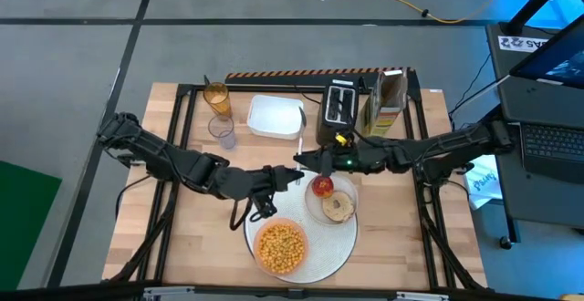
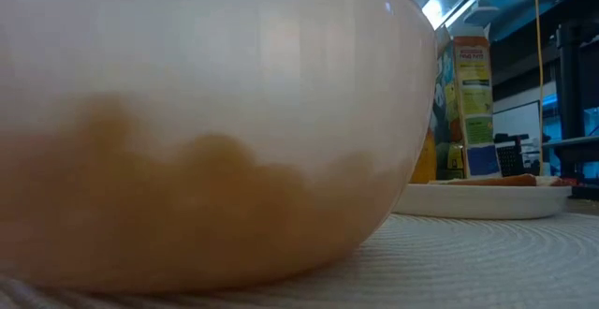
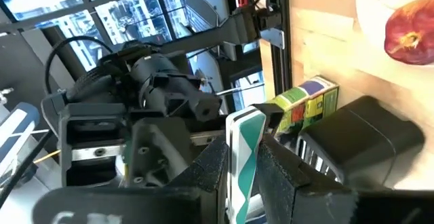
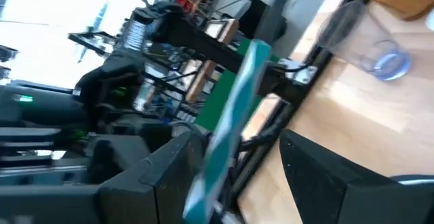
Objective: Arrange a breakfast setting
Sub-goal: Put the spoon on the mat to the right of the pink bowl
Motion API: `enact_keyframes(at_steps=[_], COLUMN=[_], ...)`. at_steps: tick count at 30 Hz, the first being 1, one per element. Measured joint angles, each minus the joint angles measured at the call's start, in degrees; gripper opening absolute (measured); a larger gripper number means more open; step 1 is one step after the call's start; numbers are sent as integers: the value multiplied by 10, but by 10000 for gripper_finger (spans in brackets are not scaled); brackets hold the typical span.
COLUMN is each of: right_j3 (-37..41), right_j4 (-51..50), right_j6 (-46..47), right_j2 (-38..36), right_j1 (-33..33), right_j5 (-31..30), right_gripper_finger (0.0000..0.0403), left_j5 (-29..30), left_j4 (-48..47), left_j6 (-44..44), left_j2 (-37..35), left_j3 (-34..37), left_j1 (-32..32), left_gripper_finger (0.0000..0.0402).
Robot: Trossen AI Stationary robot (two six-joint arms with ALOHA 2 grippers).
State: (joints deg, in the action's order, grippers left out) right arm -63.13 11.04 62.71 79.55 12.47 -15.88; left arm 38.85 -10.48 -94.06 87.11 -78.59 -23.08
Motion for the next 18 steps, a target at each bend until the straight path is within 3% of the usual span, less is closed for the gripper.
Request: enact_keyframes(at_steps=[5,13,15,18], right_j3=[0,-2,-2,-1], right_j4=[2,34,34,28], right_j6=[-9,-40,-50,-60], right_j2=[10,12,12,12], right_j1=[-1,-1,-1,-1], right_j5=[0,-11,-15,-15], right_gripper_finger=[178,27,18,40], left_j5=[-1,1,4,15], left_j4=[-12,-13,-13,-13], left_j6=[9,28,58,103], left_j2=[0,1,1,1], left_j3=[0,1,1,2], left_j1=[7,12,15,15], left_gripper_finger=[54,85,98,120])
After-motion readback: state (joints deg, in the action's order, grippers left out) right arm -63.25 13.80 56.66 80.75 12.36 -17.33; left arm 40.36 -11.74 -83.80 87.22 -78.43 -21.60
